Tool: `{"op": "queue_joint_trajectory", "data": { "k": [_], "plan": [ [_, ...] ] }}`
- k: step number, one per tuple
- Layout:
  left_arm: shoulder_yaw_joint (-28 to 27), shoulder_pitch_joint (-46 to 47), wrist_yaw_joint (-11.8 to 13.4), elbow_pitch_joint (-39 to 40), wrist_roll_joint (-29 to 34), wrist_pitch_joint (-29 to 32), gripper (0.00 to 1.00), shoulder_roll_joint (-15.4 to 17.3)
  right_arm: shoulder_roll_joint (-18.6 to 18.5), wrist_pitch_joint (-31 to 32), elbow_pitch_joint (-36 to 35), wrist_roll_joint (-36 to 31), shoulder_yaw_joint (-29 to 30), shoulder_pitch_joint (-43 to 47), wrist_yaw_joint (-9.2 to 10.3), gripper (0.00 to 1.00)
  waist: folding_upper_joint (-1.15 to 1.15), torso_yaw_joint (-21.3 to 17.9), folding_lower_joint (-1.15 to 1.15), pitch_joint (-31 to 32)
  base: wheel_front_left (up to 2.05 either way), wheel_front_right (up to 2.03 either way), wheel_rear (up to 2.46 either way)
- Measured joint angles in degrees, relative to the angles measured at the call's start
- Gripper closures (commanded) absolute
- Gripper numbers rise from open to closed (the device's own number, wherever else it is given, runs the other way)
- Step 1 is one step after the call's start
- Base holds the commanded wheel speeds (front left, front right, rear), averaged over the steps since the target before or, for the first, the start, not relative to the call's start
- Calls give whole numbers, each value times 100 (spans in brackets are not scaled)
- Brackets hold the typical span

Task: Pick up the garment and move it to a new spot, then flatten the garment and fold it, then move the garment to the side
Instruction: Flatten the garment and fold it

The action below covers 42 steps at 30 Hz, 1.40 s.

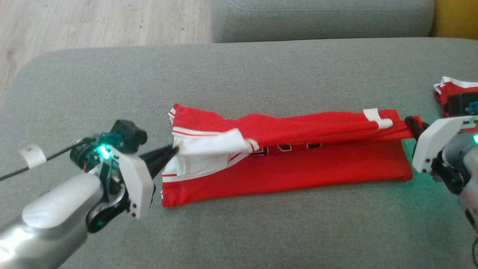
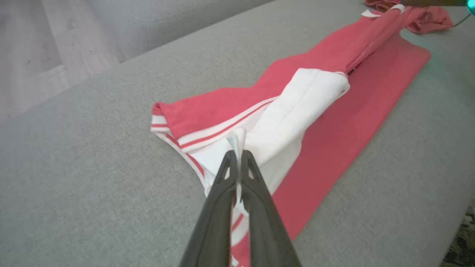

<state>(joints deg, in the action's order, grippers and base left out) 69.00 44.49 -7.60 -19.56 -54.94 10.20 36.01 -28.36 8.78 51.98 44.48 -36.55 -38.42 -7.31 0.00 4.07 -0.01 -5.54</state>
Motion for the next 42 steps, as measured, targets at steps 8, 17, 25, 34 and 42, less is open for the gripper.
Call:
{"op": "queue_joint_trajectory", "data": {
  "k": [8,17,25,34,42],
  "plan": [
    [183,-83,46,572,-358,653,100,465,-297,650,-463,437,-563,169,0,100,0,-38,1,19,0,0,0],
    [338,-300,162,715,-454,904,100,519,-547,1344,-853,969,-954,305,0,100,0,-156,1,70,0,0,0],
    [456,-482,253,603,-182,824,0,426,-634,1574,-932,1287,-1083,393,0,0,0,-226,1,117,0,0,0],
    [-226,-593,1096,20,-7,-766,0,-70,-550,623,-921,1392,-537,369,0,0,0,-279,1,280,0,0,0],
    [-1557,-913,1798,-253,-203,-2447,0,-697,130,-1923,-965,471,225,363,0,0,0,-307,1,558,0,0,0]
  ]
}}
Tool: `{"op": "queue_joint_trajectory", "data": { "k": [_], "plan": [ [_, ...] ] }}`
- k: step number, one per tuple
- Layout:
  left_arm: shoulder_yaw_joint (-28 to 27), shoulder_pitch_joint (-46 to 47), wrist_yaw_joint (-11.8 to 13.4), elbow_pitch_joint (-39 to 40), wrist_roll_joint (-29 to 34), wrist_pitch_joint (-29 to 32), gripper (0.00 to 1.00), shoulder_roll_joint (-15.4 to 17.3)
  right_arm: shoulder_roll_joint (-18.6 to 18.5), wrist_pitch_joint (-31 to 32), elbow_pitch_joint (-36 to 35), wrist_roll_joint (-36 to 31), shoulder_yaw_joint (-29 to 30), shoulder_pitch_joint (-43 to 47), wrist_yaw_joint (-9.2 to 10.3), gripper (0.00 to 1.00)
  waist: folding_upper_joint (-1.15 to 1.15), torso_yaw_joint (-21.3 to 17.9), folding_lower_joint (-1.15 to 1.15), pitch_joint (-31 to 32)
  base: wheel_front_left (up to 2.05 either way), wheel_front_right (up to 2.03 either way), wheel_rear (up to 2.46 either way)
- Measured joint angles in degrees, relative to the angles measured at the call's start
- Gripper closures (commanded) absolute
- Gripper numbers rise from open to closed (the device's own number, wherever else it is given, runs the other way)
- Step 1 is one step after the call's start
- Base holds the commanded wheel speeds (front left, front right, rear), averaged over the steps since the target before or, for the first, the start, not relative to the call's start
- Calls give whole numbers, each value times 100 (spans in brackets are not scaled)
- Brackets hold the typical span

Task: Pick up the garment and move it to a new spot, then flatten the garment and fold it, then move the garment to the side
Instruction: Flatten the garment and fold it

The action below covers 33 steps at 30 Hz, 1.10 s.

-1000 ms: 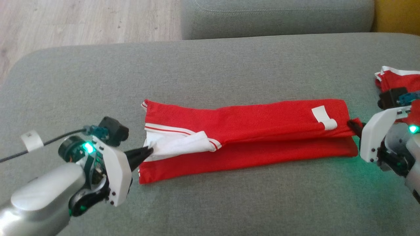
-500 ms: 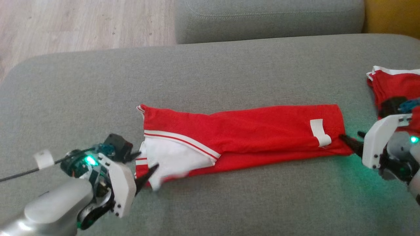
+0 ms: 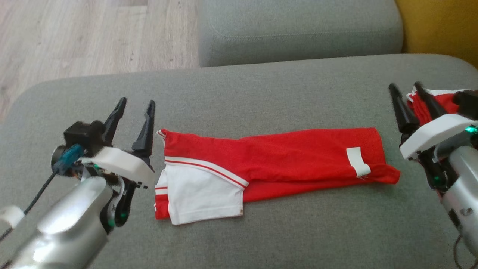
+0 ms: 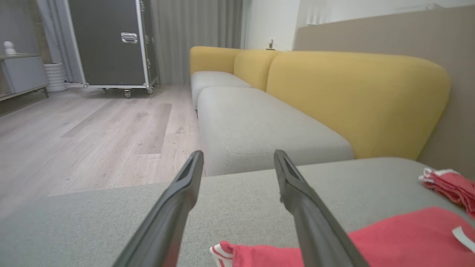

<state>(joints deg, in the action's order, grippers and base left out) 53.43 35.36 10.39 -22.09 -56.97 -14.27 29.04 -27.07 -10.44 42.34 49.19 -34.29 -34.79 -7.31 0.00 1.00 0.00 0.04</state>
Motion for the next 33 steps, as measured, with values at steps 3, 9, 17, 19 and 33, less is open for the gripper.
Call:
{"op": "queue_joint_trajectory", "data": {
  "k": [3,9,17,19,33],
  "plan": [
    [-921,-428,209,336,364,-5,0,-257,280,-354,90,-543,524,90,0,0,0,3,-1,53,0,0,0],
    [-2566,-1661,83,970,1400,-20,0,-1091,1091,-393,-943,-2182,2346,1020,0,0,0,5,0,60,0,0,0],
    [-3778,-2948,-474,835,2915,-20,0,-1965,2370,-393,-2052,-3629,3566,2810,0,0,0,-36,-1,60,0,0,0],
    [-3946,-3093,-604,659,3201,-19,0,-2124,2392,-393,-2123,-3734,3618,2955,0,0,0,-50,0,35,0,0,0],
    [-4637,-2914,-1296,427,3950,-19,0,-2582,2439,-393,-2011,-4120,3812,2735,0,0,0,38,0,-210,0,0,0]
  ]
}}
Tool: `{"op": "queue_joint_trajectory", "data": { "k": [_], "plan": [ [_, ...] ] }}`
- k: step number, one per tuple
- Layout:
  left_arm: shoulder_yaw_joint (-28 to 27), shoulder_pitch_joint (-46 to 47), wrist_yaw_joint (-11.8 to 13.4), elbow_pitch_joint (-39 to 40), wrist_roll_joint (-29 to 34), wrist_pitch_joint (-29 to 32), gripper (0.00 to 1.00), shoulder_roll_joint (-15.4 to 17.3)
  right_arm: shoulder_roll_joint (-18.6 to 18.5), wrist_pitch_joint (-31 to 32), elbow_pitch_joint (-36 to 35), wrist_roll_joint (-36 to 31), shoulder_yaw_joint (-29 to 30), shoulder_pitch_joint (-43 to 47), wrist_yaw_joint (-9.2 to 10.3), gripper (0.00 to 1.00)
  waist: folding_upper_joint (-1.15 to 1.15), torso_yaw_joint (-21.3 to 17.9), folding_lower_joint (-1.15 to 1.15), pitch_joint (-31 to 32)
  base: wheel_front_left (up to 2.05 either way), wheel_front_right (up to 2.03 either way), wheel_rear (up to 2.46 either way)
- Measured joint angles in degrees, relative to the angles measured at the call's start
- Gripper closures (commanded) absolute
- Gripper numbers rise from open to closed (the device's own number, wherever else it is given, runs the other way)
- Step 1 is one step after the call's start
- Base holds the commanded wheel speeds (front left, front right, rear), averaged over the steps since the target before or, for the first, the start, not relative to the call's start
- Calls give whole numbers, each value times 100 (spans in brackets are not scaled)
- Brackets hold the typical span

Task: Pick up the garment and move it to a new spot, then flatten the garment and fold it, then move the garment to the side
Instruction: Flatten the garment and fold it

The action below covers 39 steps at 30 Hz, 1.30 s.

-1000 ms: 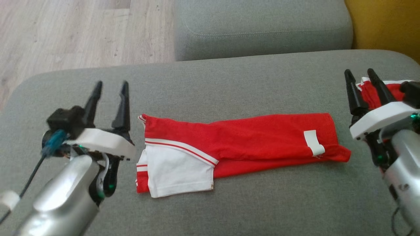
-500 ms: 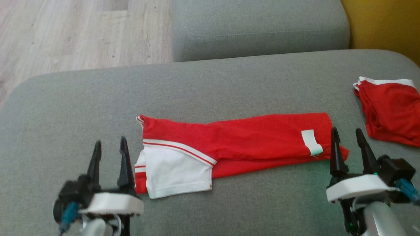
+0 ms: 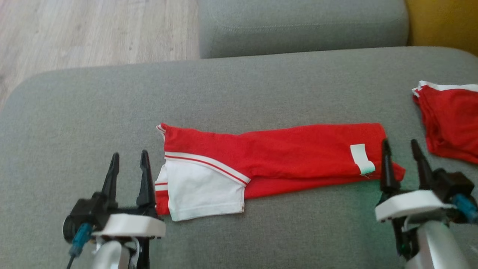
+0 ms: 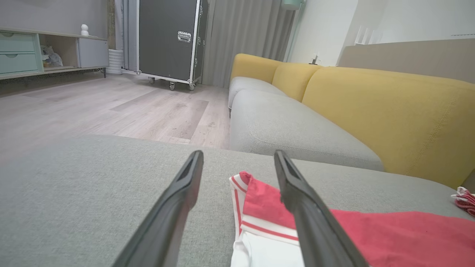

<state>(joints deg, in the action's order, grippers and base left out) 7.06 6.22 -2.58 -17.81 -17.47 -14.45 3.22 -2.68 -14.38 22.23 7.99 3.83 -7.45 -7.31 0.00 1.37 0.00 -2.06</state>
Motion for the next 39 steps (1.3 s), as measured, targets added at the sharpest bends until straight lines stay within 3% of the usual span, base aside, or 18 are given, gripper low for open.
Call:
{"op": "queue_joint_trajectory", "data": {
  "k": [11,21,22,23,24,31,39],
  "plan": [
    [22,299,-204,-79,149,0,0,-45,-2,799,1855,-338,1266,-1167,0,0,0,200,0,-425,0,0,0],
    [57,476,-197,-71,126,0,0,-54,-43,914,3189,-453,1334,-1812,1,0,0,315,0,-673,0,0,0],
    [57,489,-197,-71,126,0,0,-54,-58,877,3284,-441,1305,-1883,0,21,0,311,0,-681,0,0,0],
    [54,507,-197,-71,126,-1,0,-54,-73,847,3370,-433,1267,-1941,0,80,0,303,0,-685,0,0,0],
    [52,522,-196,-67,126,0,0,-55,-82,786,3433,-433,1203,-1978,1,100,0,292,0,-686,0,0,0],
    [14,522,-193,-63,135,0,0,-59,-42,321,3475,-900,1452,-2007,0,100,0,148,0,-581,0,0,0],
    [49,498,-192,-32,131,-1,0,-59,-620,313,3178,-1516,2140,-1969,0,100,0,1,0,-377,0,0,0]
  ]
}}
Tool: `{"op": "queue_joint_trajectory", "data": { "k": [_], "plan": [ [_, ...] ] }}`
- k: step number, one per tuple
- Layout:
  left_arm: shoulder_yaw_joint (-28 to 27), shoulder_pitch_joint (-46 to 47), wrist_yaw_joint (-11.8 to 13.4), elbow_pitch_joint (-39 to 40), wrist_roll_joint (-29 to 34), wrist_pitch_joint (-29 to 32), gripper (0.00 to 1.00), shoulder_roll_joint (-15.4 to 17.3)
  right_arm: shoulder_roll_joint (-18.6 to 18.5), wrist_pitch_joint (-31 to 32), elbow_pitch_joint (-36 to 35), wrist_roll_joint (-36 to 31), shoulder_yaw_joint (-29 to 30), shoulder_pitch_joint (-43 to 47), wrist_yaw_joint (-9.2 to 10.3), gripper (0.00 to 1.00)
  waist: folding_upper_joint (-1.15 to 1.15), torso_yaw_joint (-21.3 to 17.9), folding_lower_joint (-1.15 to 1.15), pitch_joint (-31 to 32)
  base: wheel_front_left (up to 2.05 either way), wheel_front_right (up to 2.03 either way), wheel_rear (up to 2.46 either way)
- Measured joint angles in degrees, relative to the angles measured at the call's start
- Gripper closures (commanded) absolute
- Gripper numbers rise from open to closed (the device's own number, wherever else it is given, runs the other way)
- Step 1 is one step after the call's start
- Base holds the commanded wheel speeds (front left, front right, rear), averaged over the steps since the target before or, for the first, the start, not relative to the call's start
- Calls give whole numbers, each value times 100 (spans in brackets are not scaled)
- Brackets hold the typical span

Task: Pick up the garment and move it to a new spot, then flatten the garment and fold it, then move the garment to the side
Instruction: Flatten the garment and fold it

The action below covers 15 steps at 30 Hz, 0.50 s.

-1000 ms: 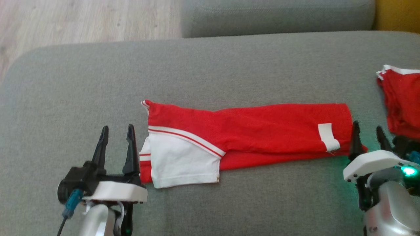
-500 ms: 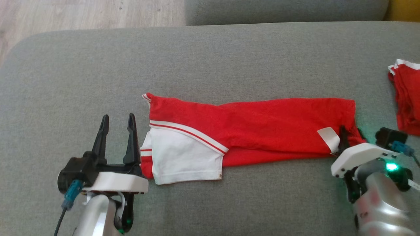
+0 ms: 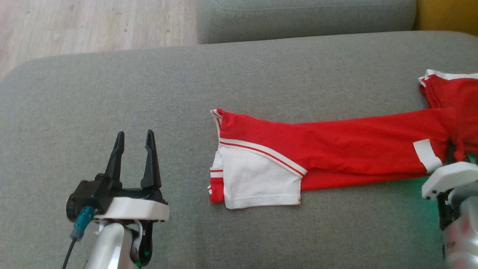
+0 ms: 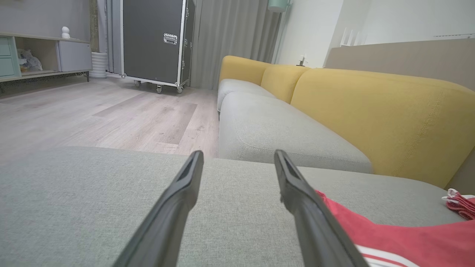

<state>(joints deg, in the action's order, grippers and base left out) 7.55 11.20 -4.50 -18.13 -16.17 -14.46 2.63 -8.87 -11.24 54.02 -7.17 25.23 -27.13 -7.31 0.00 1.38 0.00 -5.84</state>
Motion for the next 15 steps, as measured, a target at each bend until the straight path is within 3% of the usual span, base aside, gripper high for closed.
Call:
{"op": "queue_joint_trajectory", "data": {
  "k": [9,15],
  "plan": [
    [-15,-185,46,87,-4,0,0,-3,316,-40,-268,94,-85,34,0,100,0,-5,0,278,0,0,0],
    [-127,-402,46,146,33,0,0,-2,535,-78,-494,543,-772,38,0,100,0,169,-1,621,0,0,0]
  ]
}}
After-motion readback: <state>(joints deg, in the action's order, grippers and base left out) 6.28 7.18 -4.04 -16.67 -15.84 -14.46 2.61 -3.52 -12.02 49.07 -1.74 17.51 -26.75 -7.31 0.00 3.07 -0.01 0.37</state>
